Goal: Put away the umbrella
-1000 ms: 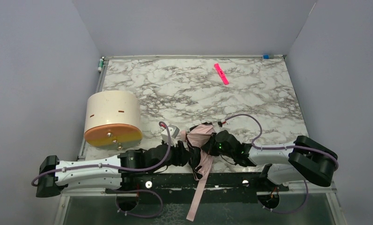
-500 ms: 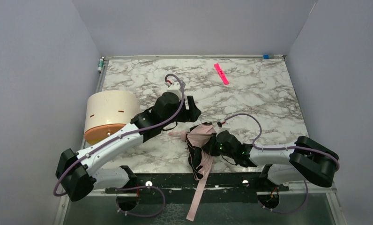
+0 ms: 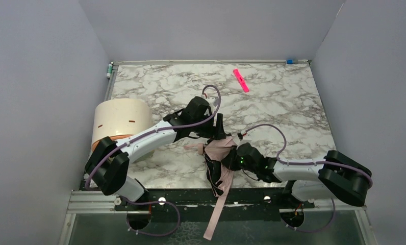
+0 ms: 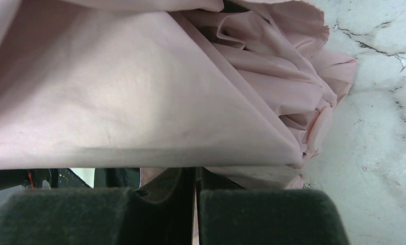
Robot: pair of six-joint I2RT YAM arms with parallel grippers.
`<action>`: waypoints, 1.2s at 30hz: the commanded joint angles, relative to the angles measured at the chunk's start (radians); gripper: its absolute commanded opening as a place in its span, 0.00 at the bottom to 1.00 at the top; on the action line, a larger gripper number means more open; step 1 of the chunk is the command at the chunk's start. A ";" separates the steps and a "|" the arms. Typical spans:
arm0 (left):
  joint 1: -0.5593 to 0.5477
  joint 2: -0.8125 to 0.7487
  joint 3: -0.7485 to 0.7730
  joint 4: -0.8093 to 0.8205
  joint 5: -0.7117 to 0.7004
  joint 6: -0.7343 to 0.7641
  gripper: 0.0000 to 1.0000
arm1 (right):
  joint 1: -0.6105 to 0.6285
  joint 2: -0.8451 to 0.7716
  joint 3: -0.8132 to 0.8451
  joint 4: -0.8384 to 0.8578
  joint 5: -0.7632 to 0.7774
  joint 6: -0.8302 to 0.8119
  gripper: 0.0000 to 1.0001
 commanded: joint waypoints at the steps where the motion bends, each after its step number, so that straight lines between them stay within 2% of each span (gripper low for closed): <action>1: 0.003 0.026 0.036 0.058 0.121 0.008 0.66 | -0.005 0.010 -0.051 -0.150 0.045 -0.017 0.09; 5: 0.002 0.063 0.025 0.100 0.175 -0.001 0.55 | -0.005 0.000 -0.057 -0.156 0.045 -0.013 0.09; 8: 0.003 0.083 0.022 0.113 0.181 -0.004 0.52 | -0.005 -0.007 -0.059 -0.162 0.050 -0.008 0.09; 10: 0.003 0.087 0.017 0.136 0.186 -0.009 0.46 | -0.005 -0.007 -0.059 -0.162 0.050 -0.005 0.09; 19: 0.015 0.072 0.060 0.193 0.173 -0.008 0.02 | -0.005 0.009 -0.058 -0.157 0.041 0.003 0.09; 36: 0.079 -0.137 0.075 0.267 0.073 0.032 0.00 | -0.005 0.061 -0.048 -0.145 0.031 0.020 0.09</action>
